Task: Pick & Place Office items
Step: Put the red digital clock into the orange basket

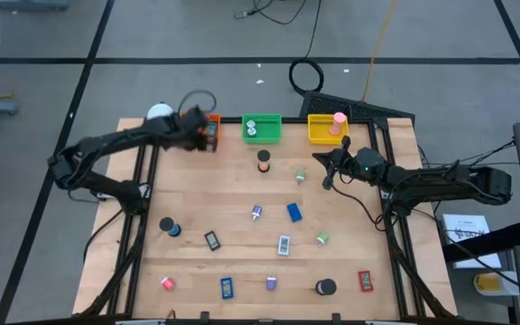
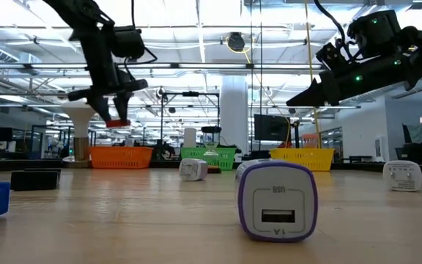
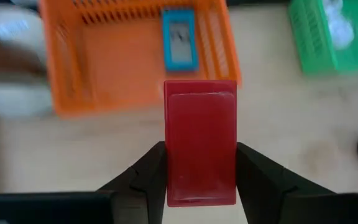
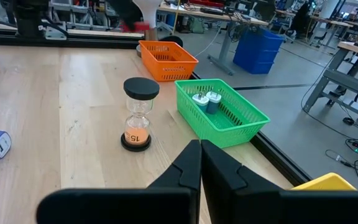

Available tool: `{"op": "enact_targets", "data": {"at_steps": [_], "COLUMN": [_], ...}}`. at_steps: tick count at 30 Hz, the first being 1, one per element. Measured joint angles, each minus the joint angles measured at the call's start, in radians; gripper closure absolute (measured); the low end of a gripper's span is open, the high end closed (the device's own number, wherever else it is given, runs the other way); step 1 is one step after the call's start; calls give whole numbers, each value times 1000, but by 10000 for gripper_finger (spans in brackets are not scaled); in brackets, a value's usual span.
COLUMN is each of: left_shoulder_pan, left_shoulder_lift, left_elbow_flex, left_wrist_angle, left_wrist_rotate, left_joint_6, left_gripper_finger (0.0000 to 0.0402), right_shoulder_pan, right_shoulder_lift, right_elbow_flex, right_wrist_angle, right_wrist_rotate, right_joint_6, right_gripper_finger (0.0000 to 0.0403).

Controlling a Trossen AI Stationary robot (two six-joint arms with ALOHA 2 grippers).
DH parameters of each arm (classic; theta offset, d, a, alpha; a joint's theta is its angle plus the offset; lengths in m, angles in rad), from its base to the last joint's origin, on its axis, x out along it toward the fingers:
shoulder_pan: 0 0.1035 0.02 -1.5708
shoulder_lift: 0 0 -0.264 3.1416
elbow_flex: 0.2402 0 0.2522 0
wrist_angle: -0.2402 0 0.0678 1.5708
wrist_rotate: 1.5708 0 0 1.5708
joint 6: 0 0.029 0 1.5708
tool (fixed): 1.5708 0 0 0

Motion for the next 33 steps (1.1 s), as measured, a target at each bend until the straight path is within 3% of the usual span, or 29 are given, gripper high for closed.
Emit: {"op": "enact_targets", "data": {"at_steps": [5,12,17,33], "left_shoulder_pan": [91,90,97,159], "left_shoulder_lift": [82,258,353,483], "left_elbow_flex": [91,224,289,297], "left_wrist_angle": [31,25,-15,-5], "left_wrist_rotate": [41,26,-52,-134], "left_joint_6": [65,72,24,-48], "left_gripper_finger": [250,250,250,250], "right_shoulder_pan": [0,0,0,1], "right_shoulder_lift": [0,0,0,0], "right_elbow_flex": [0,0,0,0], "right_wrist_angle": [3,3,3,3], "right_wrist_rotate": [0,0,0,0], "right_joint_6": [0,0,0,0], "right_gripper_finger": [399,399,399,399]}}
